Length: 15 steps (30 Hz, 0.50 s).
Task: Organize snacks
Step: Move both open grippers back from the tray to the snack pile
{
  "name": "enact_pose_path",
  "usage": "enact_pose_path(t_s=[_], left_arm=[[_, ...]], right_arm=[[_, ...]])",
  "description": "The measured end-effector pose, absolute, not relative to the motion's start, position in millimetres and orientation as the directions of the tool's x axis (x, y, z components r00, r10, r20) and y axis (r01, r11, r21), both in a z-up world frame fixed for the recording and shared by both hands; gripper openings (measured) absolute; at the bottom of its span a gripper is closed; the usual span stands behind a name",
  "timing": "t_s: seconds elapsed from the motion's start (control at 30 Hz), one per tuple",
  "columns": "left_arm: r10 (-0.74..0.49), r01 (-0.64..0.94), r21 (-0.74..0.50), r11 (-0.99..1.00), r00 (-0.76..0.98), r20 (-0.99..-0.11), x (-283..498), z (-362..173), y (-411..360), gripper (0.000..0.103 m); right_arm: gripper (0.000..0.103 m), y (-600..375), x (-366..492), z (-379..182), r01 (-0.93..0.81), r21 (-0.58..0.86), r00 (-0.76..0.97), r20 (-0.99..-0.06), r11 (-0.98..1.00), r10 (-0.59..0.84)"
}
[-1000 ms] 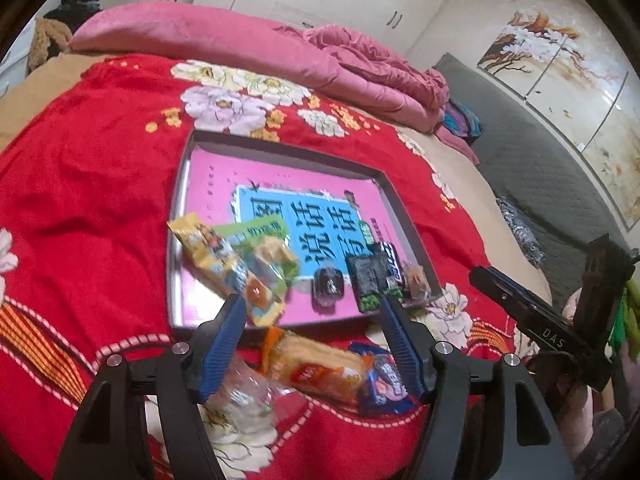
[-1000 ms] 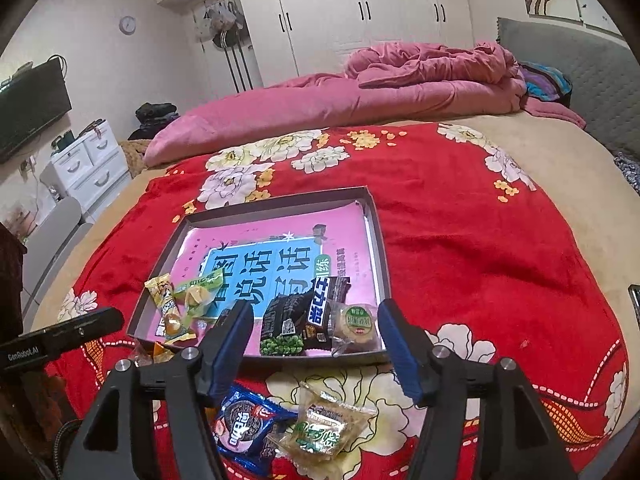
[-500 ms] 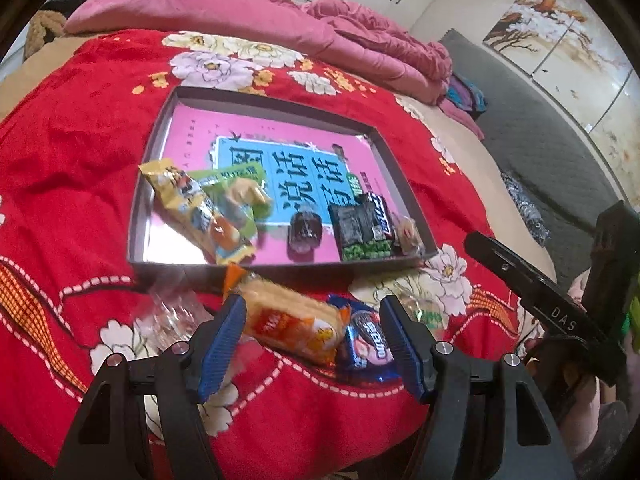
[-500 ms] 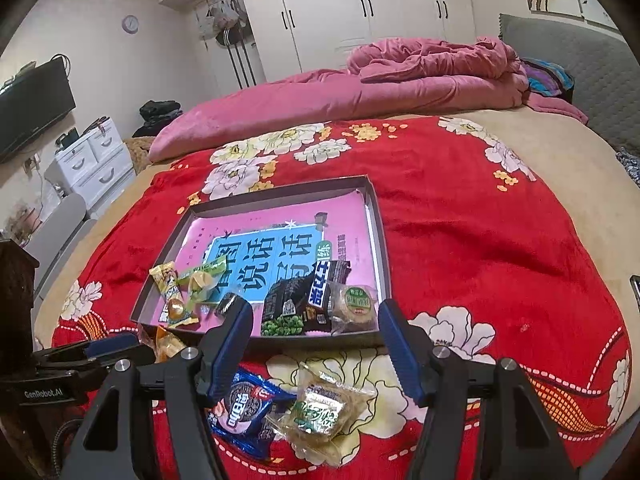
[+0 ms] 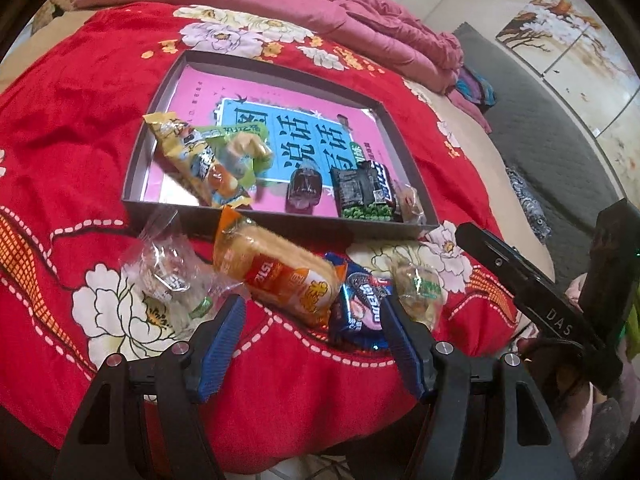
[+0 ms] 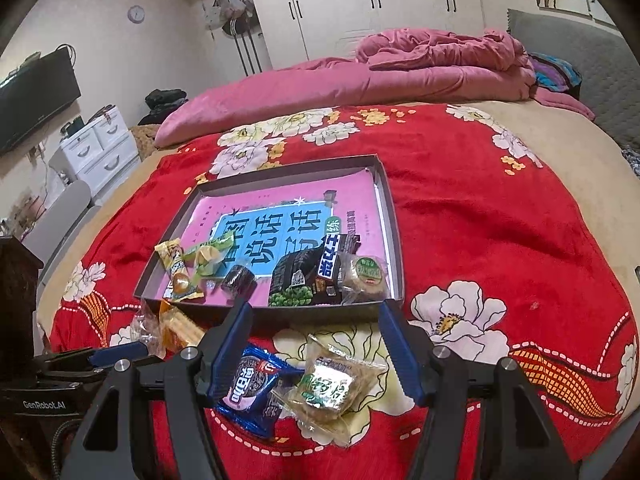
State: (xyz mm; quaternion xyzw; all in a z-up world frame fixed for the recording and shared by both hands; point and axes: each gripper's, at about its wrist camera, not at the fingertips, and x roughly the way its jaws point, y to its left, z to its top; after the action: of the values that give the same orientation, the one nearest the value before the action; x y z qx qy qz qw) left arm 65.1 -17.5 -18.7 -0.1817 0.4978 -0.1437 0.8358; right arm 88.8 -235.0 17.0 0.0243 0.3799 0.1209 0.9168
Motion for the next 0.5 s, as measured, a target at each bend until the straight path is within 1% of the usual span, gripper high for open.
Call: enact_pose_path(t_s=[0.5], left_arm=[[-0.389,0.053,-0.409,0.911,0.443,-0.808,58,-25,-25,0.071]], right_arm=[[0.065,-243,74,-3,-0.189,0.150,0.640,-0.731,0.970,0.238]])
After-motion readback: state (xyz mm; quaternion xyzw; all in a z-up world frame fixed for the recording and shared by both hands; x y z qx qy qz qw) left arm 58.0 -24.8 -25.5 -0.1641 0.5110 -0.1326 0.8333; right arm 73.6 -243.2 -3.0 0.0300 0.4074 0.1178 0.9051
